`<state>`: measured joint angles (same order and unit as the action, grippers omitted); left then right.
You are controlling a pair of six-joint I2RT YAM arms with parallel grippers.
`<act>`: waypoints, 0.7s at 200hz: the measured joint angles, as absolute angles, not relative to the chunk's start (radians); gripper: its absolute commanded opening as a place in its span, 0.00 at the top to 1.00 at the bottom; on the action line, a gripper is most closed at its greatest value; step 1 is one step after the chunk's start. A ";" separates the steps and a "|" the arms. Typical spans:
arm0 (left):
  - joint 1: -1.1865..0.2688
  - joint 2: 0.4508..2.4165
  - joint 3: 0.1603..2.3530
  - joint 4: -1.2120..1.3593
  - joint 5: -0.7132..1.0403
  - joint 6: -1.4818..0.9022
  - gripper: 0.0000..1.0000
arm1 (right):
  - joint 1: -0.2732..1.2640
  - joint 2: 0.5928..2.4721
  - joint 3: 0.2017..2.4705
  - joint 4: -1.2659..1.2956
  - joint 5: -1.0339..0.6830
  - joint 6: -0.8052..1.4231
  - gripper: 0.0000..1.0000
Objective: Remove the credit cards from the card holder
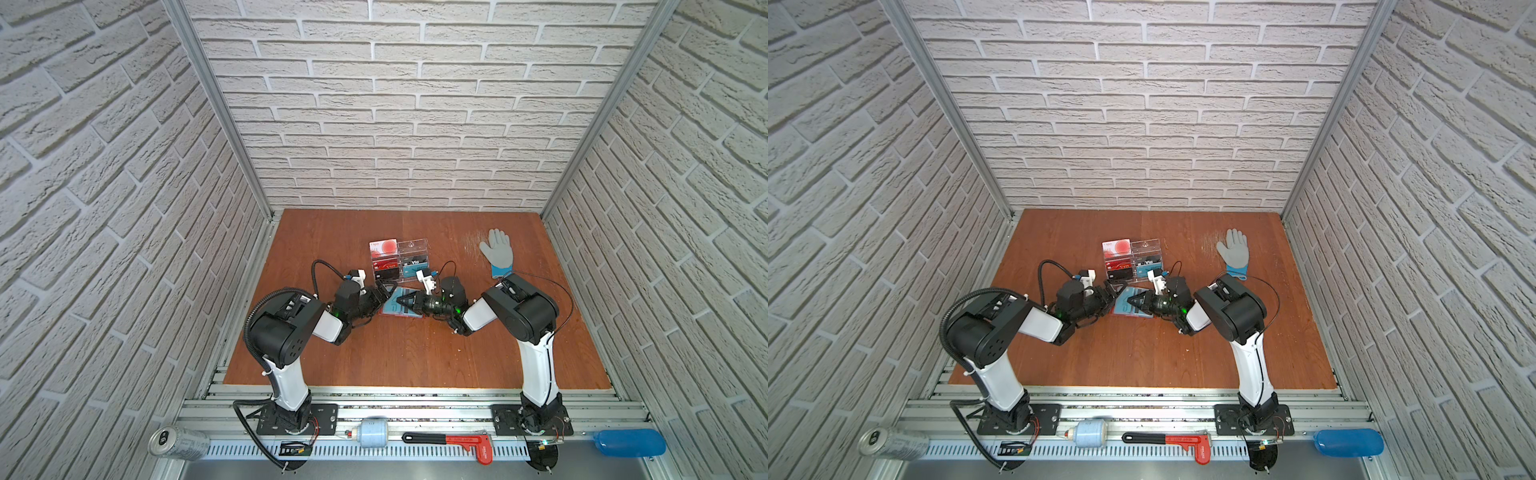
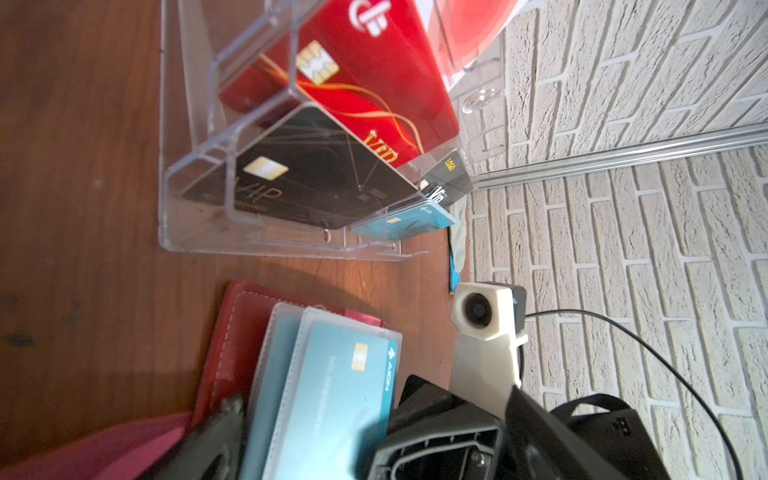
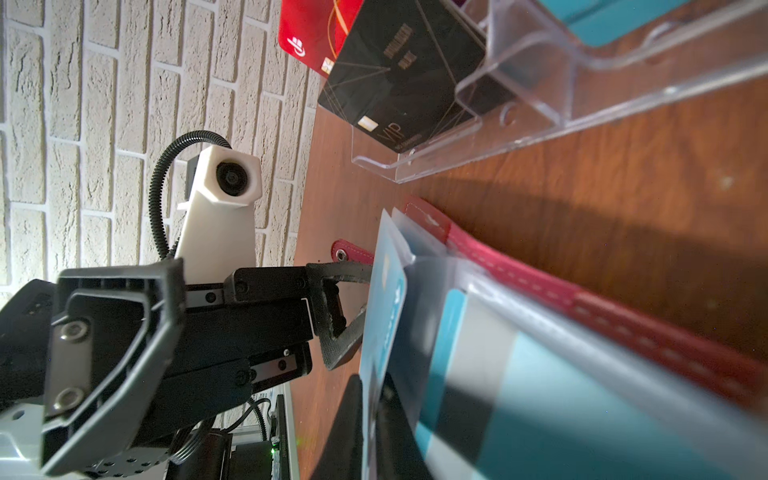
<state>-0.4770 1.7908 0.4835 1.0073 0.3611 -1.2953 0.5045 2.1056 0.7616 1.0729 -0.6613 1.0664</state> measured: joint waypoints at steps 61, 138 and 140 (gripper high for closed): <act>-0.477 1.791 0.484 1.007 0.361 -1.295 0.03 | 0.490 2.106 0.744 1.080 -0.679 1.062 0.90; -0.477 1.793 0.481 1.014 0.361 -1.295 0.03 | 0.460 2.106 0.727 1.090 -0.719 1.055 0.93; -0.477 1.793 0.481 1.015 0.361 -1.295 0.03 | 0.459 2.106 0.726 1.090 -0.720 1.055 0.93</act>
<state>-0.4767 1.7927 0.4808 1.0145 0.3614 -1.2949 0.4591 2.1056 0.7258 1.0904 -0.7204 1.0546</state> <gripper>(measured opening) 0.972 0.070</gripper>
